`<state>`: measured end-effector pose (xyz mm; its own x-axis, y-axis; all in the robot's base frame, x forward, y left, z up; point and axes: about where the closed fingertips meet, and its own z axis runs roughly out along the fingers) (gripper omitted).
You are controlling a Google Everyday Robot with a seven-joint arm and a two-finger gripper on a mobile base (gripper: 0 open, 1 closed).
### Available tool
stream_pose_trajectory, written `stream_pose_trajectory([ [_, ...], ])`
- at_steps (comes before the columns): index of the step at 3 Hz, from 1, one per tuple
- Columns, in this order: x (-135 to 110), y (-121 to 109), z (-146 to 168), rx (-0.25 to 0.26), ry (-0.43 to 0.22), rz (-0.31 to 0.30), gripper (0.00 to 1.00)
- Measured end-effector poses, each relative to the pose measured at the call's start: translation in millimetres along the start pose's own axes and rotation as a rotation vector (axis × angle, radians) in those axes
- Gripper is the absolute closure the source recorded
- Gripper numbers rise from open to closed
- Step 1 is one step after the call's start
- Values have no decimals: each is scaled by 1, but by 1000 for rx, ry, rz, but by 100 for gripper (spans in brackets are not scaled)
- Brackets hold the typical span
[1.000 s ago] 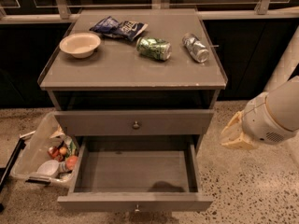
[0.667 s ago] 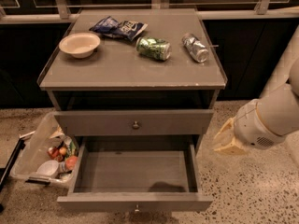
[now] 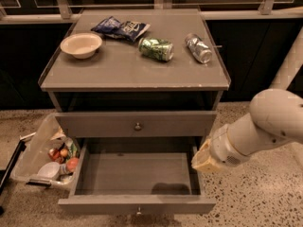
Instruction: Close middle drawer
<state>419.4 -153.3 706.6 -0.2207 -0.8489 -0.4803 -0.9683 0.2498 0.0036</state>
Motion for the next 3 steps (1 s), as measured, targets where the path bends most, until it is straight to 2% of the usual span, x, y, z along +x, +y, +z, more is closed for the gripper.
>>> stream_pose_trajectory([
  [1, 12, -9, 37, 48, -78, 5, 100],
  [2, 42, -25, 67, 143, -146, 27, 100],
  [3, 41, -14, 71, 145, -143, 23, 100],
])
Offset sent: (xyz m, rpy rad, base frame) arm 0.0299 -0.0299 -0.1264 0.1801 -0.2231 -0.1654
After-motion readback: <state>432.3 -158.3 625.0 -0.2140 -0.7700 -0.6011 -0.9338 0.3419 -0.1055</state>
